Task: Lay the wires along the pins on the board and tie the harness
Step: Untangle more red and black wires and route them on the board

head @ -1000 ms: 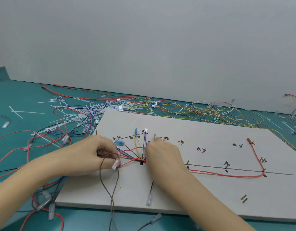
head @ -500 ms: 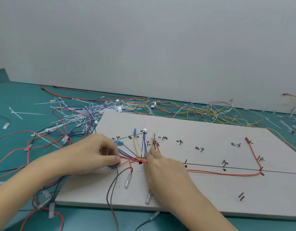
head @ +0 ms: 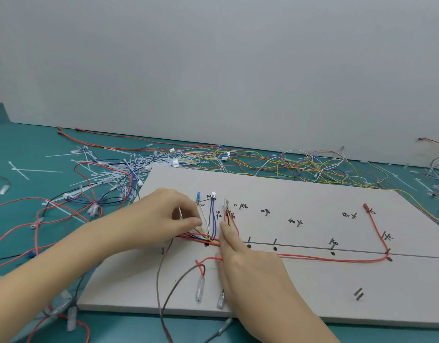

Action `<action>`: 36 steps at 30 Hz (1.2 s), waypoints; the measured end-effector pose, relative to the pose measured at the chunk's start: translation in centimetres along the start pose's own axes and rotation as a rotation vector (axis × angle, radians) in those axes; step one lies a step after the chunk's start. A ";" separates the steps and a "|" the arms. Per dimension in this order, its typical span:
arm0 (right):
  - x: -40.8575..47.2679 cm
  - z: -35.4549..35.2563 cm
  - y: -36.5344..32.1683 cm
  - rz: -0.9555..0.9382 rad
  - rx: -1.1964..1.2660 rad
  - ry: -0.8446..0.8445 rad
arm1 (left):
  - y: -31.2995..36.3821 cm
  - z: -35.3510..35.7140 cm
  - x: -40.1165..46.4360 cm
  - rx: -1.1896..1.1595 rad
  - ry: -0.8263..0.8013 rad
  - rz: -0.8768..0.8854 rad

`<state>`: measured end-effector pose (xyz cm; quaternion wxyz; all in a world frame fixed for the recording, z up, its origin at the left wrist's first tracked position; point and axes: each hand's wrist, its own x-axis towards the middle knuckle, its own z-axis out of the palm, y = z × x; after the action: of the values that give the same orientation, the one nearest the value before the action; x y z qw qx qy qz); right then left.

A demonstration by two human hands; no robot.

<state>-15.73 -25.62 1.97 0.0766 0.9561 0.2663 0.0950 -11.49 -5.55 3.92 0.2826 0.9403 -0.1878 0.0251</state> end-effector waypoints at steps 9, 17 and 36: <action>-0.9 0.1 0.9 0.083 0.285 0.051 | 1.3 2.4 0.9 0.012 0.068 0.184; -1.4 0.6 4.0 0.029 0.664 0.073 | 1.9 4.2 2.1 -0.083 0.084 0.259; -1.2 -0.2 15.1 0.841 1.343 0.338 | 2.8 5.3 3.2 -0.194 0.082 0.133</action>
<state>-9.32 -38.97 4.93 -0.5972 0.7910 -0.1072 0.0787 -9.86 -11.69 1.42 0.3776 0.8921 -0.2397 0.0638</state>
